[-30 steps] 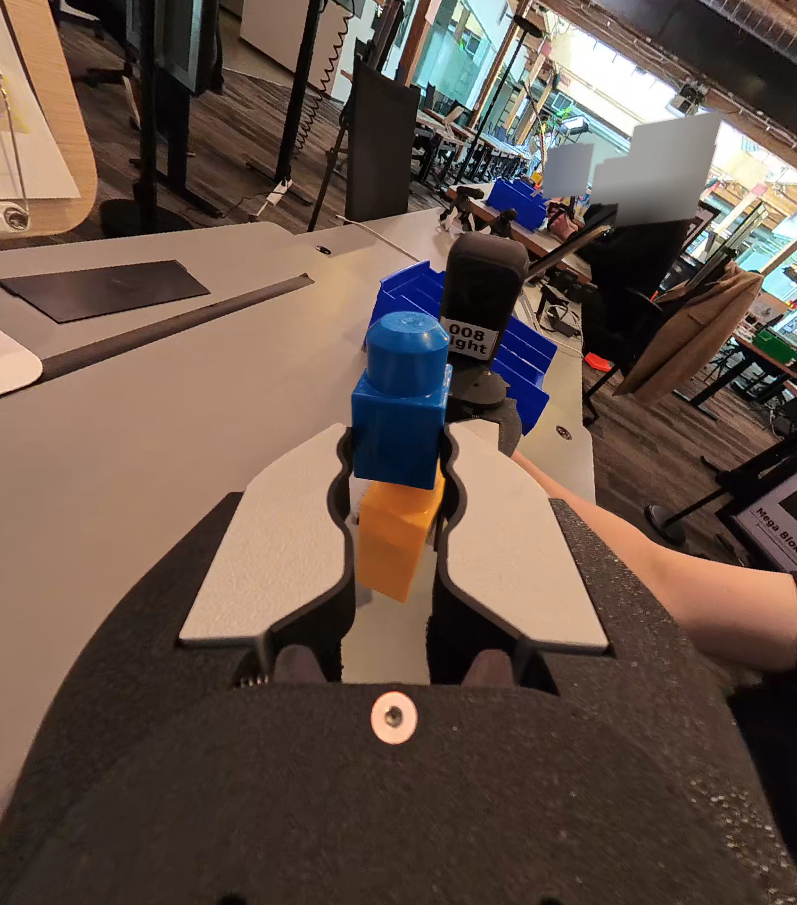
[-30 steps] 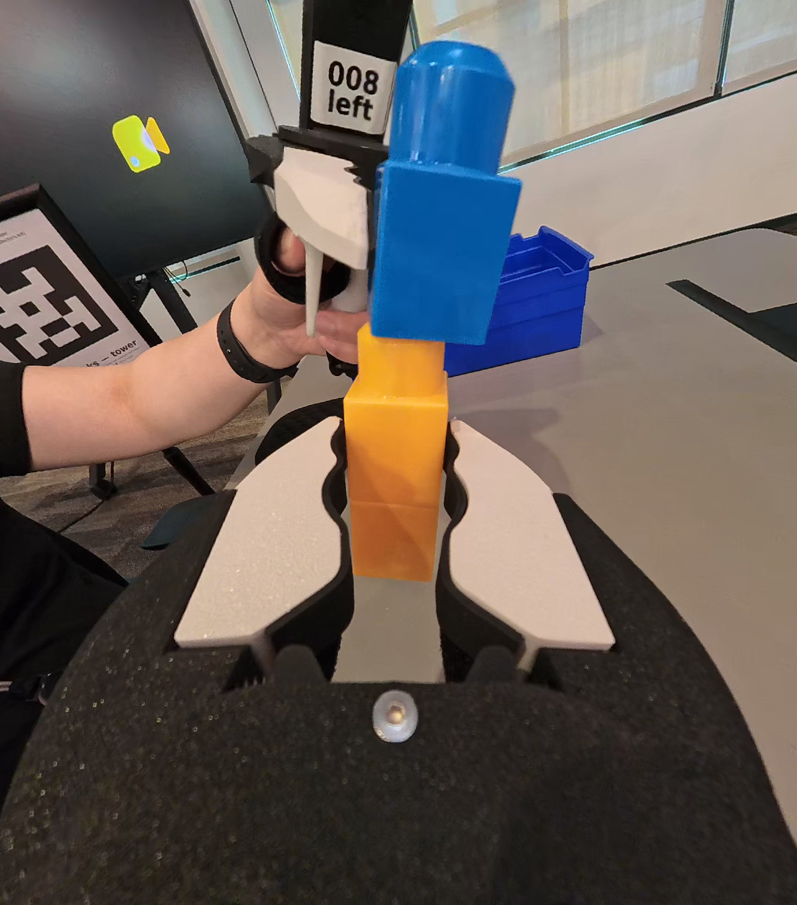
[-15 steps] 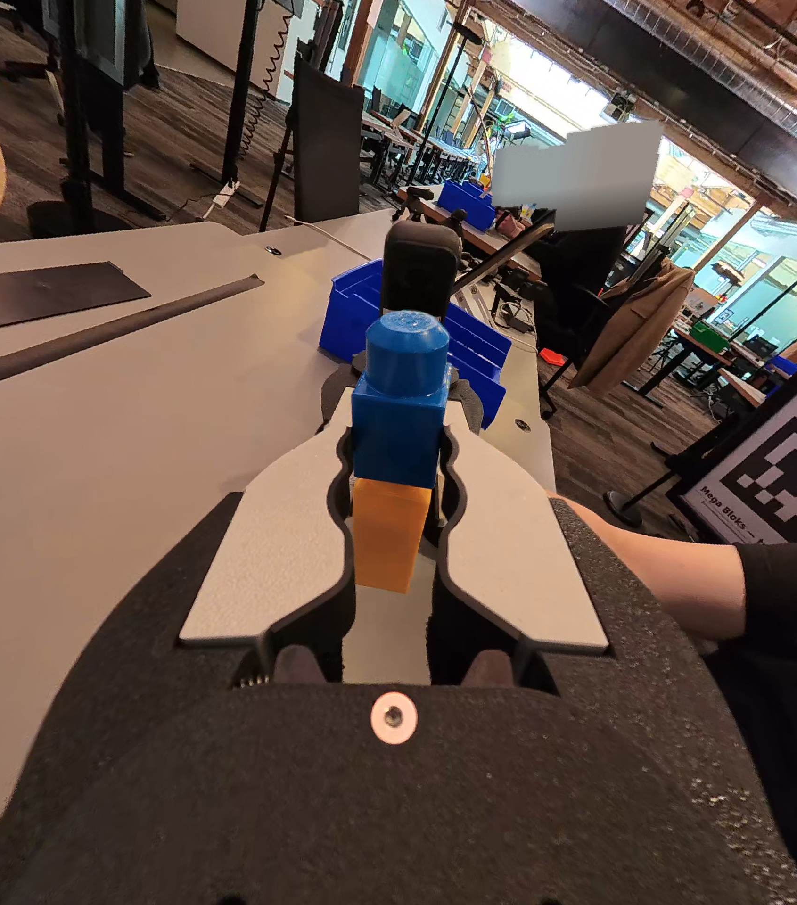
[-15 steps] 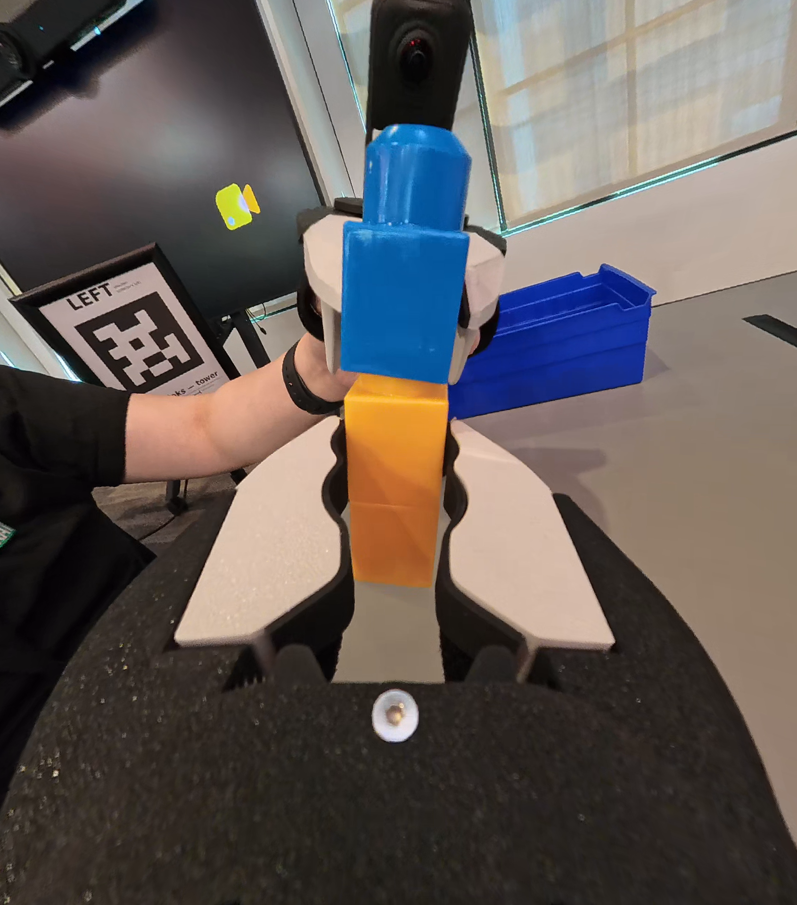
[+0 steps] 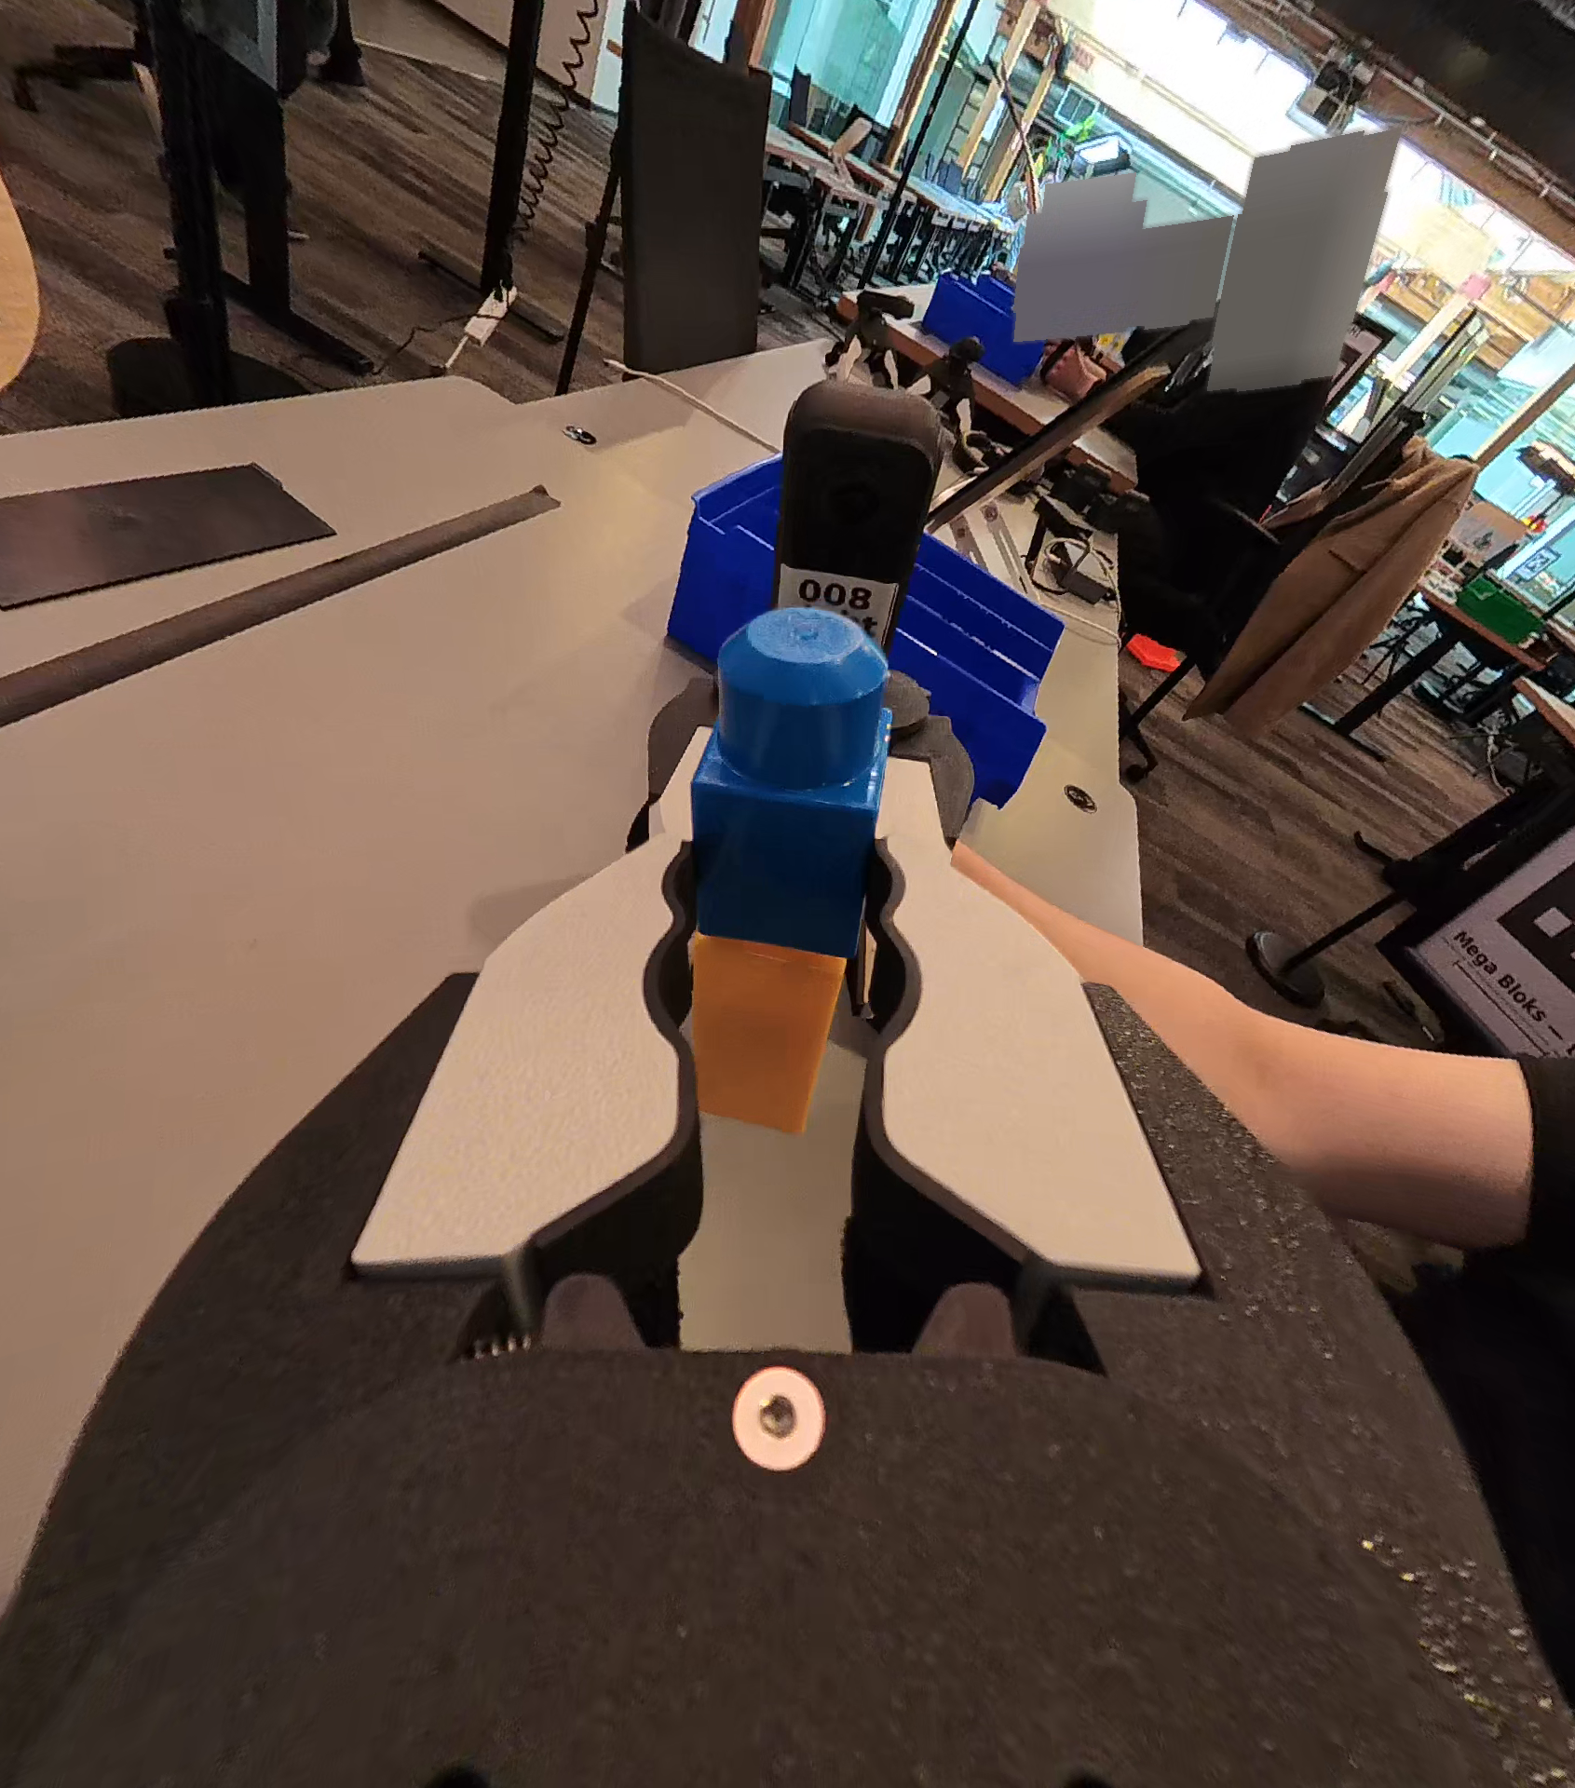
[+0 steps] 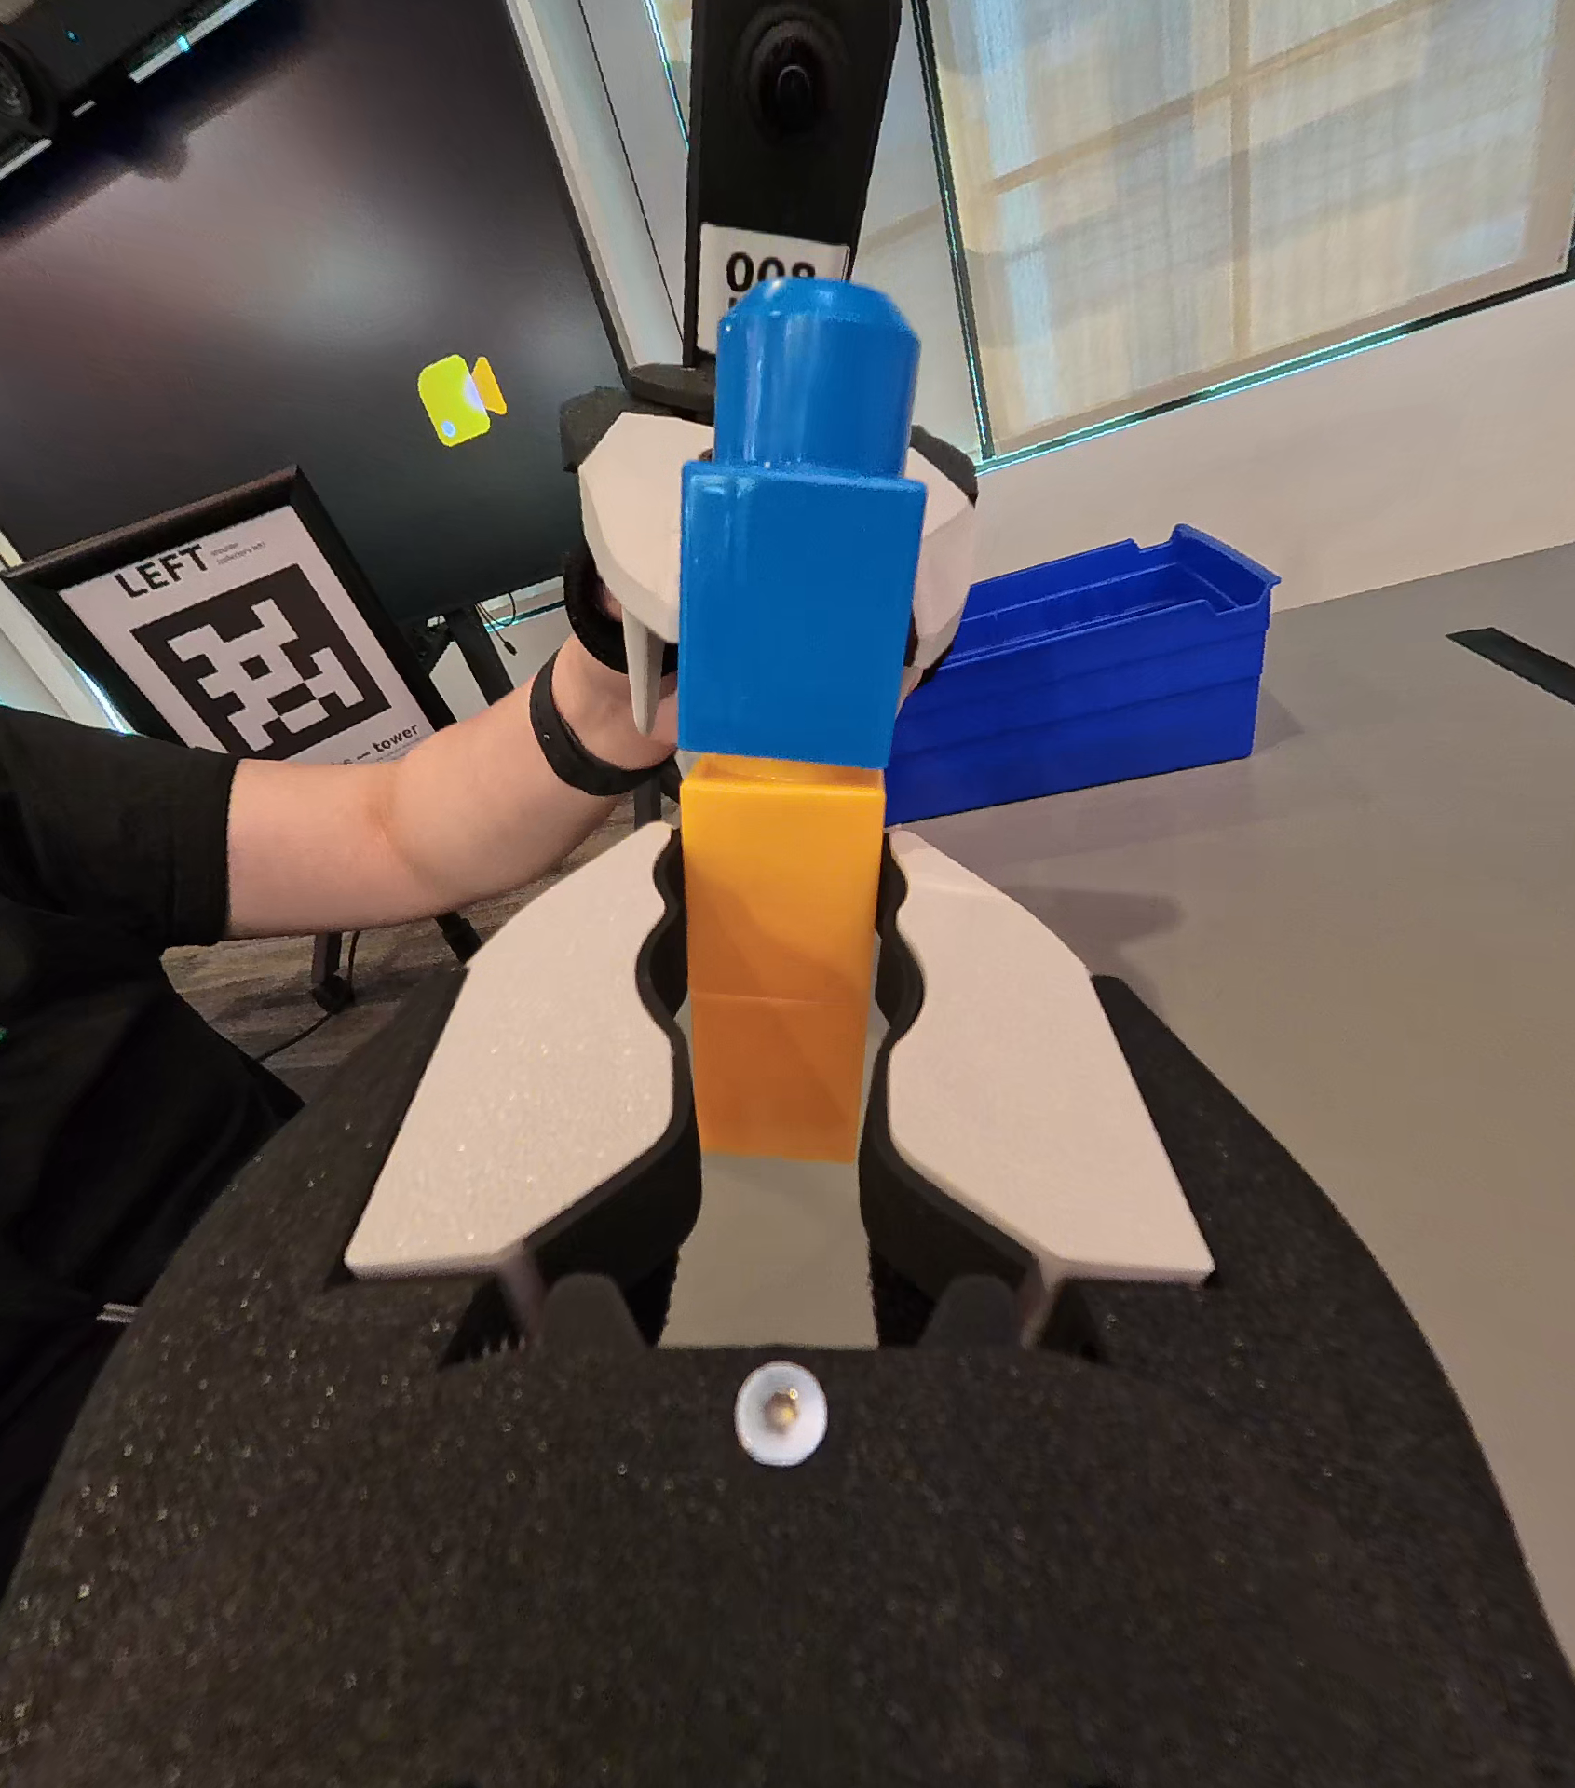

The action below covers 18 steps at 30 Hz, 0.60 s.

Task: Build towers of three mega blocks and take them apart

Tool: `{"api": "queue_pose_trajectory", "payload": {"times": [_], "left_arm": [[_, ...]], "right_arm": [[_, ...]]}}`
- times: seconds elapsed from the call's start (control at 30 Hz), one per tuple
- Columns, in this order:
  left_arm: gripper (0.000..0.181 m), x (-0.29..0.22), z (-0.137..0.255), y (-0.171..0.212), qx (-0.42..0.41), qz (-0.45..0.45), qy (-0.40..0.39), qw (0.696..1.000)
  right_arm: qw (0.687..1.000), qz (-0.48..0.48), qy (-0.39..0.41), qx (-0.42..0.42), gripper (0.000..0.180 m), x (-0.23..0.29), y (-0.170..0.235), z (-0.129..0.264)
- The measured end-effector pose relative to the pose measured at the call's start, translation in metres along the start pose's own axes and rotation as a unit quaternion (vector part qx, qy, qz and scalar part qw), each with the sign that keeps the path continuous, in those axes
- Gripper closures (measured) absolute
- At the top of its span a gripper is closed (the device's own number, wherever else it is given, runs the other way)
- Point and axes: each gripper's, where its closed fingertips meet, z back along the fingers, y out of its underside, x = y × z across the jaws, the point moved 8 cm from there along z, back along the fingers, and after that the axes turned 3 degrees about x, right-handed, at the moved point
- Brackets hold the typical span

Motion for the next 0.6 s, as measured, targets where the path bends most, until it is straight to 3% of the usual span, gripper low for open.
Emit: {"api": "queue_pose_trajectory", "payload": {"times": [0.6], "left_arm": [[0.147, -0.0049, -0.0018, 0.0015, 0.002, -0.019, -0.019, 1.0]], "right_arm": [[1.0, 0.006, -0.002, -0.017, 0.144, 0.0003, -0.0014, 0.0025]]}}
